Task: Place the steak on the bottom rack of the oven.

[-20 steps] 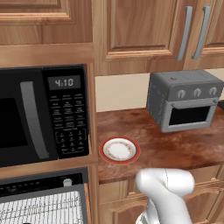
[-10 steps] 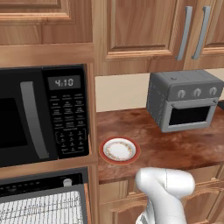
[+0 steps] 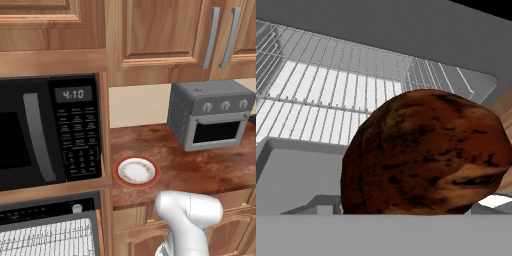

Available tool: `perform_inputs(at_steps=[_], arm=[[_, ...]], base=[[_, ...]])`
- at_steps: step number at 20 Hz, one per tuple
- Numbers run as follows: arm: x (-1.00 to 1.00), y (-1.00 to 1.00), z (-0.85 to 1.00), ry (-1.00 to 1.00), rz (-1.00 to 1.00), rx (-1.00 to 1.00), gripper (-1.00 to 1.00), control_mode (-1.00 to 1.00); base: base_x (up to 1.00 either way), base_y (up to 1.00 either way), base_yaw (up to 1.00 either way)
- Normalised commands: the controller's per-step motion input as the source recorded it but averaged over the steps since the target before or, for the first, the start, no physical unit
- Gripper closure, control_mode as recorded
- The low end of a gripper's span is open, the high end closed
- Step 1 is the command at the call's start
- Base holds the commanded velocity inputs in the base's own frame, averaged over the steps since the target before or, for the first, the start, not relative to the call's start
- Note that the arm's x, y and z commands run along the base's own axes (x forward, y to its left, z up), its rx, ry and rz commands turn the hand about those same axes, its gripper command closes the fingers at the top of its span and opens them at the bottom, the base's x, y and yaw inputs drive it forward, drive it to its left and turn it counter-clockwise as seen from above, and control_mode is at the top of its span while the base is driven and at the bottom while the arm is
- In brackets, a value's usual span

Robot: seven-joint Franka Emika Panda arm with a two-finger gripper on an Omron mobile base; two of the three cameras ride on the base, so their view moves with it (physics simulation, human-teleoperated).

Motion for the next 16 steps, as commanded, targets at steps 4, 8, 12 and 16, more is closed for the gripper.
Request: perform_inputs(at_steps=[4,8,12,16], arm=[[0.07,0.02,-0.13,0.0,-0.01,-0.07,1.0,-1.0],[0.09,0.17,-0.67,0.13,0.0,-0.09,1.0,-1.0],[0.19,0.0,-0.89,0.01,-0.04,0.0,1.0,-1.0],[0.19,0.0,-0.65,0.0,-0.03,-0.01,1.0,-1.0]], base=[[0.0,0.0,0.0],[0.0,0.0,0.0],[0.0,0.0,0.0],[0.0,0.0,0.0]])
